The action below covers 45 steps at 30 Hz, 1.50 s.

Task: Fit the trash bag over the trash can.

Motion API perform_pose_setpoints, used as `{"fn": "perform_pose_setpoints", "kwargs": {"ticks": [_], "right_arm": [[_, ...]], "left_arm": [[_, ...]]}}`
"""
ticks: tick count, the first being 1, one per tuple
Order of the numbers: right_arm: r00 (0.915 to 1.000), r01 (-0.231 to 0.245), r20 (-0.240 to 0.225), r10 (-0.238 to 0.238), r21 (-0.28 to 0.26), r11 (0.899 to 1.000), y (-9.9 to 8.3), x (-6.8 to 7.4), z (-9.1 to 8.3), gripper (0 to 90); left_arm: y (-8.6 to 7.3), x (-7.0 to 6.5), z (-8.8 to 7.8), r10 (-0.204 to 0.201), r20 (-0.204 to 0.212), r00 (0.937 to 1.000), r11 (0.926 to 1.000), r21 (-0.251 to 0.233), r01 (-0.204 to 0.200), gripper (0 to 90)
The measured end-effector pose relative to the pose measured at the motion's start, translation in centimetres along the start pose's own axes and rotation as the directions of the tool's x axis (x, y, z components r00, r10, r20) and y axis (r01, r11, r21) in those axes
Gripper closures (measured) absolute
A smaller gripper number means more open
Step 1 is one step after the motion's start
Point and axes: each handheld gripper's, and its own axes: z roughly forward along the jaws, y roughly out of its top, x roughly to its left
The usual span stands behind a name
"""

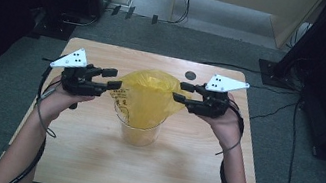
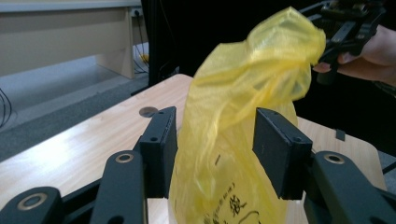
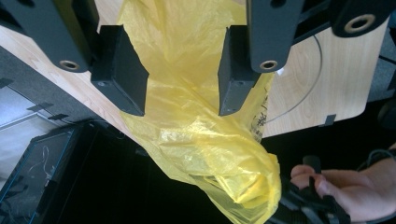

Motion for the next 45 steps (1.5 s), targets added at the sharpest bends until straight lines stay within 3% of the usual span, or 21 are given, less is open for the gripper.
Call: {"fn": "perform_pose_setpoints", "kwargs": {"ticks": [5, 8, 10, 16, 24, 28, 31, 33, 36, 42, 45], "right_arm": [[1.0, -0.002, 0.001, 0.002, -0.009, 1.0, 0.4, -0.3, 0.1, 59.8], [0.9999, -0.016, -0.003, 0.016, -0.017, 1.0, 0.6, -0.4, 0.3, 64.5], [0.9993, -0.036, -0.01, 0.036, -0.026, 0.999, 0.7, -0.5, 0.4, 67.6], [0.9952, -0.089, -0.042, 0.088, -0.022, 0.996, 1.2, -1.0, 0.7, 80.6], [0.9883, -0.14, -0.063, 0.139, -0.022, 0.99, 2.4, -1.8, 1.4, 84.1], [0.9833, -0.168, -0.077, 0.165, -0.035, 0.985, 2.6, -2.0, 2.0, 84.1], [0.9813, -0.183, -0.063, 0.182, -0.013, 0.983, 2.5, -2.4, 2.7, 84.0], [0.98, -0.192, -0.055, 0.192, 0.002, 0.981, 2.3, -2.5, 3.1, 83.6], [0.9781, -0.202, -0.05, 0.202, 0.006, 0.979, 1.8, -2.6, 3.4, 84.1], [0.9684, -0.249, 0.002, 0.249, 0.04, 0.968, 0.9, -3.5, 4.4, 84.9], [0.9683, -0.25, 0.021, 0.249, 0.065, 0.966, 0.6, -3.6, 4.6, 84.5]], "left_arm": [[1.0, 0.6, 0.8, 0.022, 0.002, 0.9998, 0.9989, 0.041, -0.022, 50.1], [1.3, 1.0, 1.5, 0.009, 0.03, 0.9995, 0.9982, 0.058, -0.01, 51.5], [1.5, 1.2, 1.8, 0.034, 0.023, 0.9992, 0.9962, 0.079, -0.036, 52.2], [2.3, 2.3, 2.0, -0.001, 0.037, 0.9993, 0.9967, 0.081, -0.002, 58.8], [3.2, 2.5, 3.3, 0.005, 0.045, 0.999, 0.9912, 0.132, -0.011, 67.3], [3.2, 2.5, 4.3, 0.026, 0.021, 0.9995, 0.9856, 0.167, -0.029, 74.9], [3.0, 2.8, 4.9, 0.018, -0.011, 0.9998, 0.9808, 0.195, -0.016, 80.2], [2.8, 2.8, 4.9, 0.039, -0.04, 0.9985, 0.9778, 0.207, -0.03, 81.8], [2.5, 2.9, 5.0, 0.027, -0.041, 0.9988, 0.9785, 0.205, -0.018, 83.7], [1.4, 3.6, 5.8, 0.01, -0.059, 0.9982, 0.9717, 0.236, 0.004, 84.9], [0.9, 3.9, 5.9, 0.002, -0.066, 0.9978, 0.9706, 0.24, 0.014, 84.4]]}}
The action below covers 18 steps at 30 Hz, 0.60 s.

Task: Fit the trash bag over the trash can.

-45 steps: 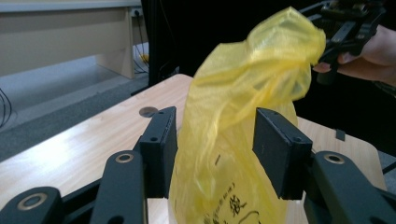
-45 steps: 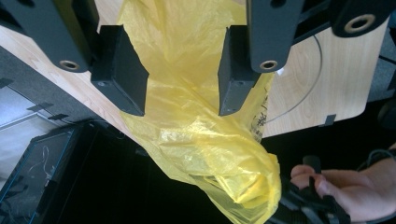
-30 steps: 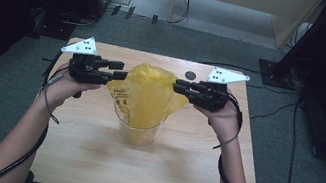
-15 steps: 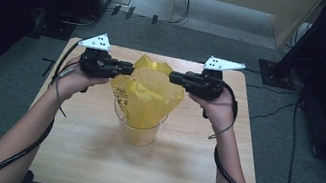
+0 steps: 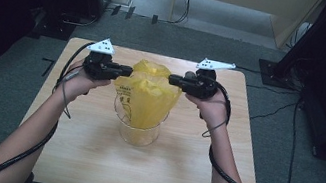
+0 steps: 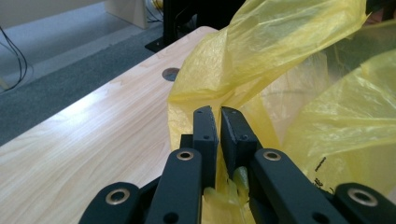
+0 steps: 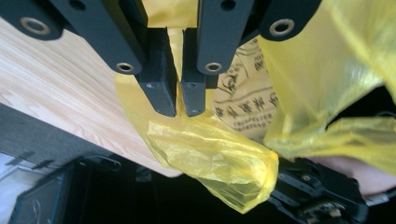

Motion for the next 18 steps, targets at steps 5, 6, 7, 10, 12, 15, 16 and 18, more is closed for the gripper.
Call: {"fn": "perform_pose_setpoints", "kwargs": {"ticks": [5, 6, 7, 10, 12, 15, 16, 18], "right_arm": [[0.9986, 0.023, 0.048, -0.023, 0.008, 1.0, -0.4, -0.4, 0.5, 69.6], [0.9982, 0.033, 0.051, -0.033, -0.004, 0.999, -0.5, -0.3, 0.4, 67.3], [0.9979, 0.041, 0.052, -0.04, -0.017, 0.999, -0.5, -0.2, 0.3, 63.9], [0.994, 0.09, 0.064, -0.088, -0.021, 0.996, -0.4, 0.3, -0.4, 60.3], [0.9911, 0.121, 0.061, -0.119, -0.034, 0.992, -0.3, 0.8, -0.9, 56.5], [0.9825, 0.171, 0.086, -0.165, -0.065, 0.983, 0.1, 1.4, -1.8, 53.9], [0.9808, 0.181, 0.09, -0.173, -0.08, 0.98, 0.2, 1.6, -2.2, 53.7], [0.9795, 0.189, 0.091, -0.18, -0.106, 0.976, 0.5, 1.9, -2.8, 50.7]], "left_arm": [[-0.3, 0.1, 0.1, -0.008, 0.0, 1.0, 1.0, -0.003, 0.008, 79.6], [-0.2, 0.0, 0.0, -0.001, -0.002, 1.0, 1.0, -0.009, 0.001, 77.1], [-0.1, -0.1, -0.3, 0.013, -0.006, 0.9999, 0.9995, -0.029, -0.013, 72.2], [0.1, -0.1, -0.8, 0.015, -0.008, 0.9998, 0.9987, -0.049, -0.016, 63.9], [0.4, -0.6, -1.6, 0.042, -0.007, 0.9991, 0.9967, -0.069, -0.042, 62.2], [0.8, -1.2, -2.5, 0.07, -0.019, 0.9973, 0.9922, -0.102, -0.072, 60.3], [0.8, -1.2, -2.5, 0.07, -0.019, 0.9973, 0.9922, -0.102, -0.072, 60.3], [1.3, -1.6, -3.3, 0.079, -0.023, 0.9966, 0.9883, -0.129, -0.081, 60.6]]}}
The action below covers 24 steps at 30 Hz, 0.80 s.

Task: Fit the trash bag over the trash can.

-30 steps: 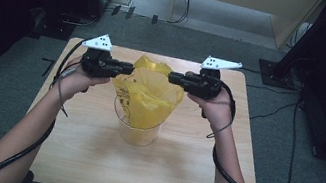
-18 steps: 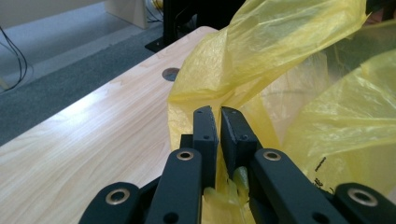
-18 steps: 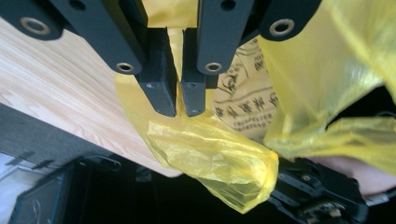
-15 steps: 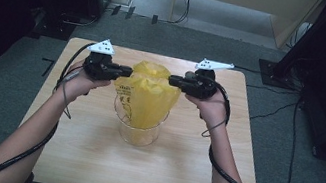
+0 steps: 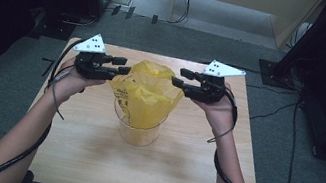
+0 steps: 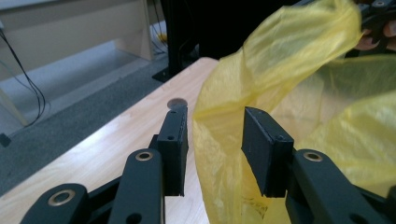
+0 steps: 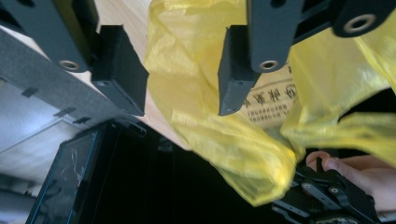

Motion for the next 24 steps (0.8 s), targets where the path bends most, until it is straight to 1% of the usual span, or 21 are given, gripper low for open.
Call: {"fn": "perform_pose_setpoints", "kwargs": {"ticks": [1, 2, 4, 5, 6, 7, 8, 10, 11, 12, 13, 14, 15, 16, 17, 19, 20, 22, 23, 24], "right_arm": [[1.0, 0.002, -0.002, -0.002, -0.007, 1.0, 0.2, 0.1, -0.2, 50.5], [1.0, 0.007, -0.004, -0.007, -0.011, 1.0, 0.3, 0.3, -0.5, 51.3], [0.9999, 0.011, -0.012, -0.012, -0.017, 1.0, 0.6, 0.6, -0.9, 56.6], [0.9996, 0.013, -0.024, -0.013, -0.022, 1.0, 0.7, 0.8, -1.1, 60.7], [0.9991, 0.019, -0.038, -0.02, -0.019, 1.0, 0.9, 0.9, -1.5, 64.9], [0.9982, 0.03, -0.051, -0.031, -0.024, 0.999, 1.2, 1.1, -2.0, 72.8], [0.9975, 0.028, -0.065, -0.029, -0.025, 0.999, 1.4, 1.1, -2.3, 78.2], [0.9948, 0.016, -0.1, -0.018, -0.019, 1.0, 1.8, 1.2, -2.9, 87.7], [0.992, 0.005, -0.126, -0.006, -0.006, 1.0, 1.9, 1.3, -2.9, 88.3], [0.9875, 0.002, -0.158, 0.002, 0.025, 1.0, 1.8, 1.4, -2.5, 89.1], [0.9845, 0.005, -0.175, 0.004, 0.053, 0.999, 1.7, 1.5, -2.0, 89.0], [0.9817, 0.027, -0.19, -0.008, 0.098, 0.995, 1.5, 1.8, -1.2, 87.8], [0.9793, 0.038, -0.202, -0.011, 0.132, 0.991, 1.3, 2.1, -0.5, 86.7], [0.9777, 0.046, -0.21, -0.013, 0.152, 0.987, 1.2, 2.2, 0.1, 84.8], [0.9764, 0.057, -0.215, -0.02, 0.165, 0.985, 1.0, 2.4, 0.8, 82.9], [0.9742, 0.055, -0.225, -0.01, 0.192, 0.98, 0.7, 2.3, 2.1, 77.3], [0.9761, 0.058, -0.217, -0.013, 0.202, 0.978, 0.5, 2.2, 2.6, 74.7], [0.9775, 0.056, -0.211, -0.005, 0.237, 0.97, 0.0, 1.9, 3.8, 66.8], [0.9792, 0.06, -0.203, -0.009, 0.246, 0.967, -0.2, 1.8, 4.3, 61.3], [0.9815, 0.064, -0.191, -0.015, 0.252, 0.966, -0.5, 1.7, 4.8, 55.6]], "left_arm": [[0.2, -0.1, -0.2, -0.004, 0.007, 1.0, 1.0, -0.001, 0.004, 61.0], [0.4, -0.2, -0.3, -0.006, 0.014, 0.9999, 1.0, 0.004, 0.006, 64.4], [0.6, -0.6, -0.7, -0.005, 0.027, 0.9996, 1.0, 0.006, 0.005, 68.8], [0.8, -0.8, -0.9, -0.002, 0.034, 0.9994, 1.0, 0.009, 0.002, 72.2], [0.8, -0.8, -0.9, -0.002, 0.034, 0.9994, 1.0, 0.009, 0.002, 74.2], [1.0, -1.3, -1.6, 0.013, 0.046, 0.9989, 0.9999, -0.002, -0.013, 75.8], [1.1, -1.6, -1.9, 0.015, 0.056, 0.9983, 0.9999, -0.001, -0.015, 78.2], [1.2, -1.9, -2.0, 0.017, 0.08, 0.9966, 0.9996, 0.022, -0.019, 81.3], [1.2, -2.2, -1.7, 0.023, 0.094, 0.9953, 0.9987, 0.044, -0.027, 81.3], [1.1, -2.3, -1.5, 0.031, 0.103, 0.9941, 0.9975, 0.06, -0.038, 81.1], [1.0, -2.4, -0.7, 0.027, 0.14, 0.9898, 0.9947, 0.094, -0.041, 77.9], [0.9, -2.5, -0.1, 0.034, 0.146, 0.9887, 0.9908, 0.124, -0.052, 72.2], [0.8, -2.6, 0.4, 0.041, 0.144, 0.9888, 0.9882, 0.14, -0.061, 71.3], [0.7, -2.6, 1.0, 0.034, 0.151, 0.9879, 0.9837, 0.169, -0.06, 69.8], [0.5, -2.6, 1.6, 0.029, 0.158, 0.9871, 0.9809, 0.185, -0.058, 67.6], [0.2, -2.2, 2.6, 0.022, 0.144, 0.9894, 0.9759, 0.212, -0.053, 63.4], [0.1, -2.0, 3.0, 0.022, 0.129, 0.9914, 0.9742, 0.22, -0.051, 59.6], [-0.2, -1.6, 3.6, 0.04, 0.098, 0.9944, 0.9733, 0.221, -0.061, 50.8], [-0.4, -1.3, 3.9, 0.039, 0.09, 0.9952, 0.9746, 0.216, -0.058, 48.3], [-0.6, -1.0, 4.1, 0.029, 0.085, 0.9959, 0.9761, 0.213, -0.046, 45.3]]}}
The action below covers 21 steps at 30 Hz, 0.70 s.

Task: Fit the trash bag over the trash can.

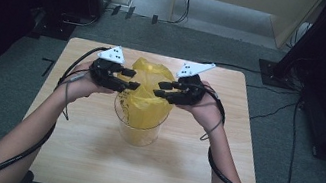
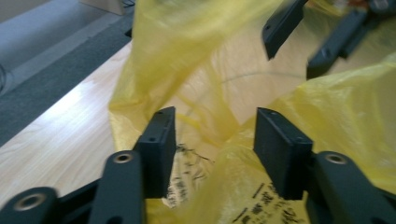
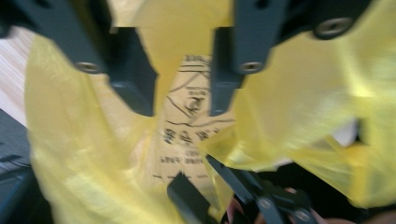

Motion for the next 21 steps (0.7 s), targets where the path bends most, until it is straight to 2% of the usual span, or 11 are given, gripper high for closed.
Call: {"fn": "perform_pose_setpoints", "kwargs": {"ticks": [2, 5, 8, 9, 11, 14, 17, 21], "right_arm": [[0.9994, 0.013, 0.034, -0.013, -0.007, 1.0, -0.3, -0.4, 0.9, 44.9], [0.9979, -0.025, 0.06, 0.026, -0.013, 1.0, -0.7, -1.2, 2.0, 40.5], [0.9947, -0.083, 0.059, 0.084, -0.02, 0.996, -1.3, -1.8, 2.9, 39.9], [0.993, -0.1, 0.063, 0.1, -0.014, 0.995, -1.6, -2.0, 3.1, 39.9], [0.99, -0.122, 0.071, 0.122, 0.007, 0.992, -2.1, -2.1, 3.4, 40.9], [0.9881, -0.141, 0.064, 0.14, 0.019, 0.99, -2.7, -2.0, 3.5, 42.0], [0.9928, -0.095, 0.078, 0.091, 0.057, 0.994, -3.3, -1.8, 3.5, 42.7], [0.9894, -0.139, 0.05, 0.136, 0.045, 0.989, -4.3, -2.0, 3.5, 42.2]], "left_arm": [[-0.4, 0.5, 0.6, -0.026, 0.008, 0.9996, 0.9996, 0.016, 0.025, 41.5], [-1.3, 1.2, 1.4, -0.045, -0.008, 0.999, 0.9979, 0.046, 0.045, 38.0], [-2.2, 1.8, 1.8, -0.08, -0.001, 0.9968, 0.9959, 0.042, 0.08, 37.7], [-2.5, 2.0, 1.8, -0.084, -0.01, 0.9964, 0.9959, 0.034, 0.084, 38.0], [-3.1, 2.2, 1.8, -0.12, -0.004, 0.9928, 0.9926, 0.021, 0.12, 40.3], [-3.9, 2.1, 2.1, -0.13, 0.024, 0.9913, 0.9911, 0.034, 0.129, 41.2], [-4.7, 1.8, 2.1, -0.145, 0.04, 0.9886, 0.9894, 0.02, 0.144, 41.2], [-5.6, 1.6, 1.9, -0.162, 0.063, 0.9847, 0.9865, -0.014, 0.163, 41.3]]}}
